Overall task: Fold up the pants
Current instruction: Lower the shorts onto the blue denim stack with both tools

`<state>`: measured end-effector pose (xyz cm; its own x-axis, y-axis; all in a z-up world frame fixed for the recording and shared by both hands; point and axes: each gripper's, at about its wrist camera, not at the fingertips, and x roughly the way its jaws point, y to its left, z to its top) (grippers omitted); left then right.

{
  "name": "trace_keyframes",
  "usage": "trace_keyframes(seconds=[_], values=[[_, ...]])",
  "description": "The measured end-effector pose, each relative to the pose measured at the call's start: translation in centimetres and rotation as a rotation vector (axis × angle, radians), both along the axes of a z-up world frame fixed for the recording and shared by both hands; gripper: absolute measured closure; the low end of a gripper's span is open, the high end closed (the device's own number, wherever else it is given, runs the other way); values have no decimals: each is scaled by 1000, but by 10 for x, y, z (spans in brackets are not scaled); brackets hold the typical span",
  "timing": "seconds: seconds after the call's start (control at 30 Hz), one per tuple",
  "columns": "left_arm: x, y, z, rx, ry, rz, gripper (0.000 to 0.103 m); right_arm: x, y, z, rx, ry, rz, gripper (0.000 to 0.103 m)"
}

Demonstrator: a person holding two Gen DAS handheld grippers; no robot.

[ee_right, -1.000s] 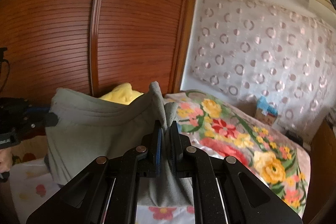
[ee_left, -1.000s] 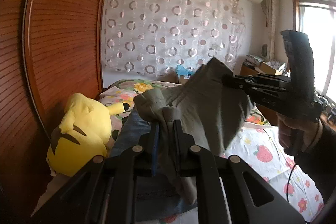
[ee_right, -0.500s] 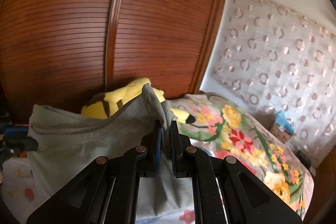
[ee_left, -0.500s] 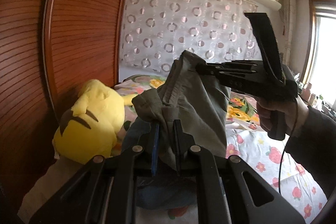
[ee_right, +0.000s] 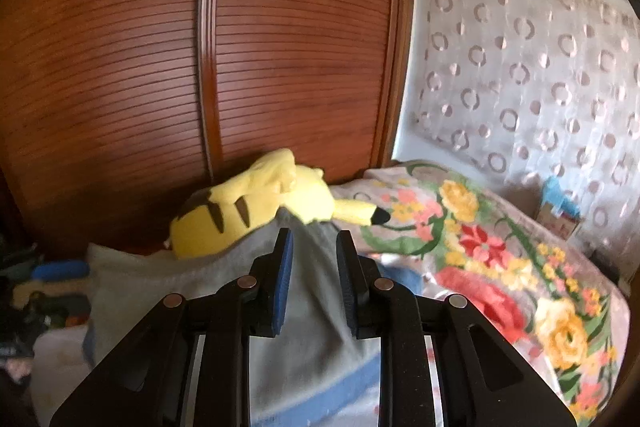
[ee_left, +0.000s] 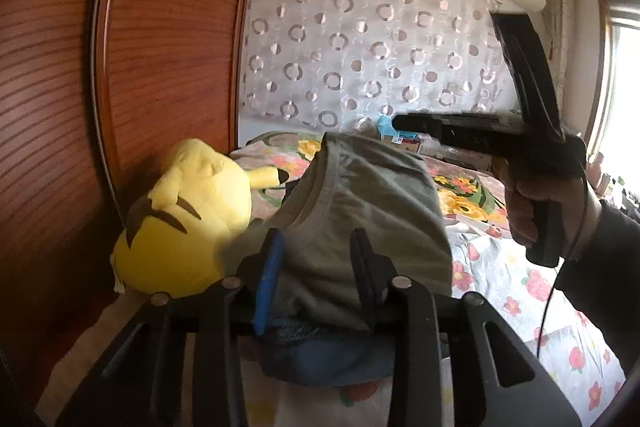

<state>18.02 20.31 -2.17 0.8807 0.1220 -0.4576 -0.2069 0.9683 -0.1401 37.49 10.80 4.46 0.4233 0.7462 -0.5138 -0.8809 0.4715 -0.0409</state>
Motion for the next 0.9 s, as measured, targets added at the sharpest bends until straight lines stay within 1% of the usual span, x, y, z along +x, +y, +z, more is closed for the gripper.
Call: trace_keyframes(seconds=[0.07, 0.13, 0.27, 0.4, 0.47, 0.53, 0.7, 0.9], values=[[2, -4, 4, 10, -2, -19, 63, 0, -9, -5, -3, 33, 4, 82], [5, -9, 5, 21, 6, -40, 63, 3, -13, -13, -15, 64, 2, 82], [16, -13, -7, 8, 71, -76, 63, 17, -15, -30, -41, 121, -37, 82], [22, -13, -19, -2, 121, -74, 63, 35, -18, -44, -59, 142, -101, 82], [25, -12, -24, -10, 141, -77, 63, 42, -18, -48, -69, 134, -131, 82], [27, -13, -27, -9, 152, -72, 63, 45, -22, -45, -63, 124, -162, 82], [26, -15, -26, 1, 161, -67, 63, 42, -33, -35, -45, 123, -179, 82], [16, -22, -20, 22, 156, -61, 63, 7, -52, -22, -21, 123, -164, 82]])
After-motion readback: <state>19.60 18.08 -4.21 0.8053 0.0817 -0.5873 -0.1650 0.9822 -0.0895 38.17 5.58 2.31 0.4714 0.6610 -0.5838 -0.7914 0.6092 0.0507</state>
